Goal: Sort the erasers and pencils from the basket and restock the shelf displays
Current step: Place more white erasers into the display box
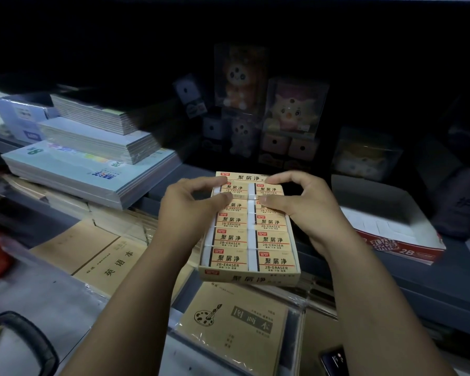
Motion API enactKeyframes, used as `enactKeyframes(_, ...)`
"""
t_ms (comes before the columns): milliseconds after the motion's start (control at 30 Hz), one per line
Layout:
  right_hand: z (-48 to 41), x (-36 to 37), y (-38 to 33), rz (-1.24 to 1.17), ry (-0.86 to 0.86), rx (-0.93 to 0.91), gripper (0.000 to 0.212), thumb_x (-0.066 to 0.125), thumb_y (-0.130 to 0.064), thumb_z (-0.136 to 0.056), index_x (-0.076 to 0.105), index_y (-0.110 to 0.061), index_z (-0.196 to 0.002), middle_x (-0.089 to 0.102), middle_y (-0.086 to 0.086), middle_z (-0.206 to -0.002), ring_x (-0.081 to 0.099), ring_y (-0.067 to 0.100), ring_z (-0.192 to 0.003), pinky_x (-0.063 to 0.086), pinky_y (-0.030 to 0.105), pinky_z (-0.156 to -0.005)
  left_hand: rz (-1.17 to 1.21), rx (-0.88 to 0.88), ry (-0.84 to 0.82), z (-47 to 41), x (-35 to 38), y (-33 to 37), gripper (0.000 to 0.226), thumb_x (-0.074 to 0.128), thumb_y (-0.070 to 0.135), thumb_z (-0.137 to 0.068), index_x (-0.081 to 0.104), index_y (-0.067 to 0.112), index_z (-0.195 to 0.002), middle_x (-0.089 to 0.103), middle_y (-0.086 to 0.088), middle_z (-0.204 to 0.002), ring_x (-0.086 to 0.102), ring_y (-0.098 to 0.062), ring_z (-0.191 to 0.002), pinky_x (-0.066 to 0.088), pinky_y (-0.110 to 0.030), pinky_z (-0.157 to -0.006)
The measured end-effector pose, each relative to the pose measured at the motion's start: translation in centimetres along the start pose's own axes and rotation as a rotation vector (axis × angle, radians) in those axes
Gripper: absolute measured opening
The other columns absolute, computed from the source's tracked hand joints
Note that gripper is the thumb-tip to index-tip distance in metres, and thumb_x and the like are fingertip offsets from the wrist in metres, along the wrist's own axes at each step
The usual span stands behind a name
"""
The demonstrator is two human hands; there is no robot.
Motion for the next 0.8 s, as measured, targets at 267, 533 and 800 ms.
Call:
enactKeyframes(267, -0.29, 0.07, 0.22, 0.036, 0.017, -0.050, 0.028, 0.083, -0.011, -0.083, 0.075, -0.021, -0.107, 0.076, 0.001, -0.103, 0.077, 0.017, -0.075, 0.064, 0.035, -0.068, -0.090, -0.037, -0.036, -0.43, 0.39, -0.16, 0.029, 0.074, 0.019, -0.092, 0.072, 0.032, -0.118, 0.075, 0.004, -0.101, 0.076, -0.009, -0.071, 0.061, -0.028, -0.058)
enactKeyframes(533, -0.30, 0.11, 0.29, 0.069, 0.027, -0.075, 0.032, 0.080, -0.017, -0.087, 0.072, -0.025, -0.116, 0.076, -0.002, -0.100, 0.076, 0.014, -0.073, 0.063, 0.032, -0.065, -0.124, -0.013, 0.007, -0.70, 0.11, -0.13, 0.028, 0.077, 0.019, -0.089, 0.073, 0.030, -0.114, 0.076, 0.007, -0.098, 0.076, -0.008, -0.072, 0.063, -0.032, -0.062)
enactKeyframes(800, -0.25, -0.23, 0.37, 0.121, 0.117, -0.116, 0.017, 0.084, -0.017, -0.083, 0.070, -0.020, -0.092, 0.077, 0.001, -0.086, 0.076, 0.015, -0.066, 0.062, 0.035, -0.057, -0.176, 0.030, 0.076, -0.61, -0.38, 0.04, 0.037, 0.082, 0.023, -0.085, 0.071, 0.021, -0.120, 0.077, 0.009, -0.094, 0.075, -0.002, -0.073, 0.059, -0.020, -0.057)
Point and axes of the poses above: each hand's wrist, its own z-axis away from the middle knuckle, its own x-axis out of the palm, y = z × x, the point moved 8 cm from there along -z, towards the middle knuckle
